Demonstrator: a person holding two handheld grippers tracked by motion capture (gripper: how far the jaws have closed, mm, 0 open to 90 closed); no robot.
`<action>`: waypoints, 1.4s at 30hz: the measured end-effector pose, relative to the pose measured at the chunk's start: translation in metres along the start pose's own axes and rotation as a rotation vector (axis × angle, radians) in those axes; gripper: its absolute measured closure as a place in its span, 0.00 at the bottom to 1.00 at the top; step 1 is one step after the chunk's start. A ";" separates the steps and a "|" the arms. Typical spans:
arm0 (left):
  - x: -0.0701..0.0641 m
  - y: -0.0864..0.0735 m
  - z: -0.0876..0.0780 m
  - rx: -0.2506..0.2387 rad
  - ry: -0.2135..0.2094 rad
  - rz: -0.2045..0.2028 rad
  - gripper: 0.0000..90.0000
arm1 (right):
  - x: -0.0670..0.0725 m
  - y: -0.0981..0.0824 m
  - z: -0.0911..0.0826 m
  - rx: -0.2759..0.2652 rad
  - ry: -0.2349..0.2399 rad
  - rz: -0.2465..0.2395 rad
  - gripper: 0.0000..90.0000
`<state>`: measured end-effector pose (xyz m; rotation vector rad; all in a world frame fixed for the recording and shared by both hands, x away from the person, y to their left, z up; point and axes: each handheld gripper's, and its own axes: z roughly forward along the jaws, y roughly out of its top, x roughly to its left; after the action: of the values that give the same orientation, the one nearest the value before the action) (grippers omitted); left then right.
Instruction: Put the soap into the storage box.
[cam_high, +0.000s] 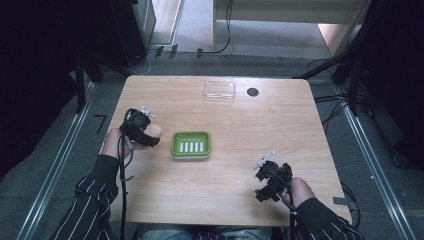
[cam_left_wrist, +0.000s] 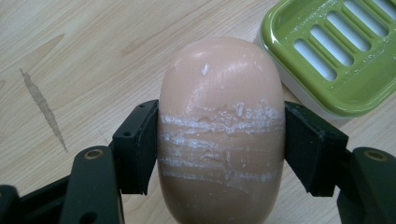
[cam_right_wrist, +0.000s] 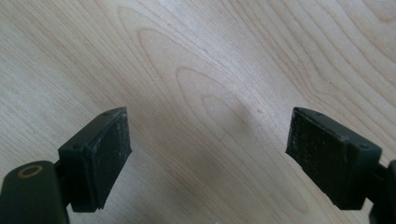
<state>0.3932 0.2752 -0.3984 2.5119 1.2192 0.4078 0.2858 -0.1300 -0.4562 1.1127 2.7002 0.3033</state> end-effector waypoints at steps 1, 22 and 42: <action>0.000 0.000 0.000 0.000 0.000 0.002 0.37 | 0.000 0.000 0.000 -0.001 0.000 -0.001 0.16; -0.012 0.021 0.008 -0.028 -0.043 0.059 0.37 | 0.000 0.000 0.000 -0.001 0.001 -0.001 0.16; -0.032 0.040 0.012 -0.052 -0.069 0.149 0.37 | -0.001 -0.001 0.000 -0.004 0.000 -0.006 0.16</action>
<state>0.4072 0.2245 -0.3964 2.5579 0.9877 0.3801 0.2859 -0.1312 -0.4567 1.1035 2.7009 0.3072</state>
